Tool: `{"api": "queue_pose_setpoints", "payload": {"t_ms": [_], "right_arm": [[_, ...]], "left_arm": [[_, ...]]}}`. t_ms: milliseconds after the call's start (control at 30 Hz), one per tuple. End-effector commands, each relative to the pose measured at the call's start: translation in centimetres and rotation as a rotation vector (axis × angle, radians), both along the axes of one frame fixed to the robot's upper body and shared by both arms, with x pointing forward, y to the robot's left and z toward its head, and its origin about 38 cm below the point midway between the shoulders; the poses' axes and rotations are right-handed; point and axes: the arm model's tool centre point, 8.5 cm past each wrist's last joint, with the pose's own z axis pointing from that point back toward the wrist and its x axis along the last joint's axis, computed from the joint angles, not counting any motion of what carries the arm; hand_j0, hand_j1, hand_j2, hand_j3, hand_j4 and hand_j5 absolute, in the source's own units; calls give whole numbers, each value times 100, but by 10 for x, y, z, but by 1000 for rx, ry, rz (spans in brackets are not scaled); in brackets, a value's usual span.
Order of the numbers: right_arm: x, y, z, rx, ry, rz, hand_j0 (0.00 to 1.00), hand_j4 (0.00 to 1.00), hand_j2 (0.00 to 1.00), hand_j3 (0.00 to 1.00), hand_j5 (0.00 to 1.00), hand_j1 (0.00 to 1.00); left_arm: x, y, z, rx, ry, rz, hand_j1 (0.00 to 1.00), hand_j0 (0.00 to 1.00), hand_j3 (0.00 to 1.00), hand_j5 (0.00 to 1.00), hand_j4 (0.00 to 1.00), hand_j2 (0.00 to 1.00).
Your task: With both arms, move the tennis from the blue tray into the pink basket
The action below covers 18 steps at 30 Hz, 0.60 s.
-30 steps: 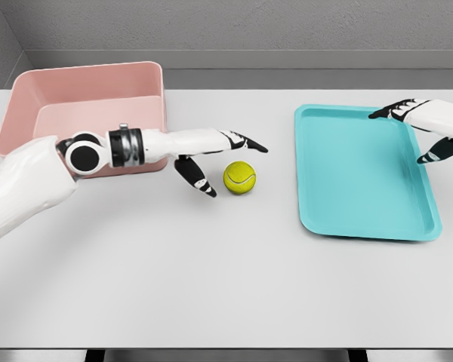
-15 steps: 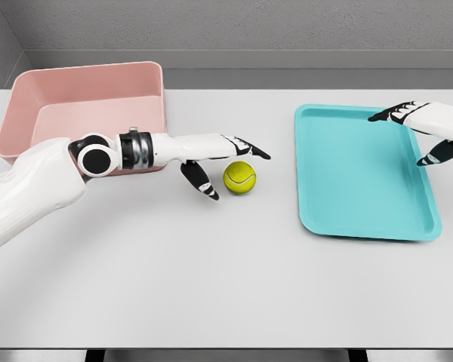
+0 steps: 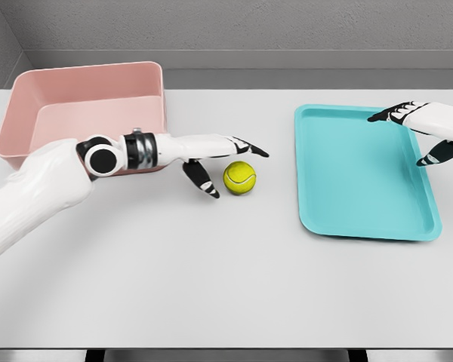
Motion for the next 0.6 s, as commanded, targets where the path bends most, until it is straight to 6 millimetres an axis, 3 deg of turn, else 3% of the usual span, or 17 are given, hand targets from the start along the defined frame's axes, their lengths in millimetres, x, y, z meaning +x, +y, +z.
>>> {"api": "queue_pose_setpoints", "payload": {"t_ms": [0, 567], "right_arm": [[0, -1, 0, 5, 0, -3, 100, 100, 100, 100, 100, 100], [0, 0, -1, 6, 3, -3, 100, 100, 100, 100, 100, 100]], "left_arm": [[0, -6, 0, -11, 6, -2, 100, 100, 100, 100, 100, 100], [7, -8, -11, 1, 29, 29, 100, 100, 100, 100, 100, 100]]}}
